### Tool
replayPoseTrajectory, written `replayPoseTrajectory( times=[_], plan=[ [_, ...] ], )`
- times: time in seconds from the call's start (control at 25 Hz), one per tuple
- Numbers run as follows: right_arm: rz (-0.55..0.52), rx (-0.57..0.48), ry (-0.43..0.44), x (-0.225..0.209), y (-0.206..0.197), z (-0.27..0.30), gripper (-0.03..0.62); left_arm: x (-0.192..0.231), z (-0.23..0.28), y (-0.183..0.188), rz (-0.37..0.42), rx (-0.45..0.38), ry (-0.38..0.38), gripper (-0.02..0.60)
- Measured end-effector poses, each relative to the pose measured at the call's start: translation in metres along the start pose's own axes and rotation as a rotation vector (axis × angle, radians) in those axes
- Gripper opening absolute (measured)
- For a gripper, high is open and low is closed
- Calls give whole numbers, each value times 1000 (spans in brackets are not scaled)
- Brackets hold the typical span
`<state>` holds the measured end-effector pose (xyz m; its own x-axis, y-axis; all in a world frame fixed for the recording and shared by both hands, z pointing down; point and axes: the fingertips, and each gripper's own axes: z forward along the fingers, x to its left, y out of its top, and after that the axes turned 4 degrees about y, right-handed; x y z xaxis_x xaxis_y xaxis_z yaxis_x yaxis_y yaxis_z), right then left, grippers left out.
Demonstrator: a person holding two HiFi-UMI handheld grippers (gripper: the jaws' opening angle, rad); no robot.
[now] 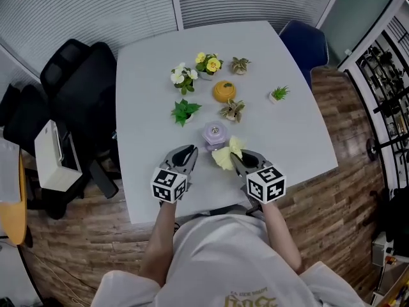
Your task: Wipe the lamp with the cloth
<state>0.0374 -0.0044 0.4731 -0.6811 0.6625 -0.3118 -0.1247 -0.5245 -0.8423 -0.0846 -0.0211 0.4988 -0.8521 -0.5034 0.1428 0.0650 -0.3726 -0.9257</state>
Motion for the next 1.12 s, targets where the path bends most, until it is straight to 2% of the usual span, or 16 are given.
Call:
replayPoseTrajectory(
  times=[0.24, 0.44, 0.72, 1.12],
  plan=[
    [-67, -94, -67, 8, 27, -21, 54, -8, -21, 32, -6, -52, 60, 9],
    [-92, -153, -76, 22, 43, -35, 54, -19, -34, 63, 66, -86, 116, 9],
    [-113, -182, -93, 34, 44, -47, 54, -30, -49, 86, 56, -143, 126, 5],
    [-129, -185, -89, 41, 44, -49, 54, -40, -52, 88, 81, -153, 115, 5]
  ],
)
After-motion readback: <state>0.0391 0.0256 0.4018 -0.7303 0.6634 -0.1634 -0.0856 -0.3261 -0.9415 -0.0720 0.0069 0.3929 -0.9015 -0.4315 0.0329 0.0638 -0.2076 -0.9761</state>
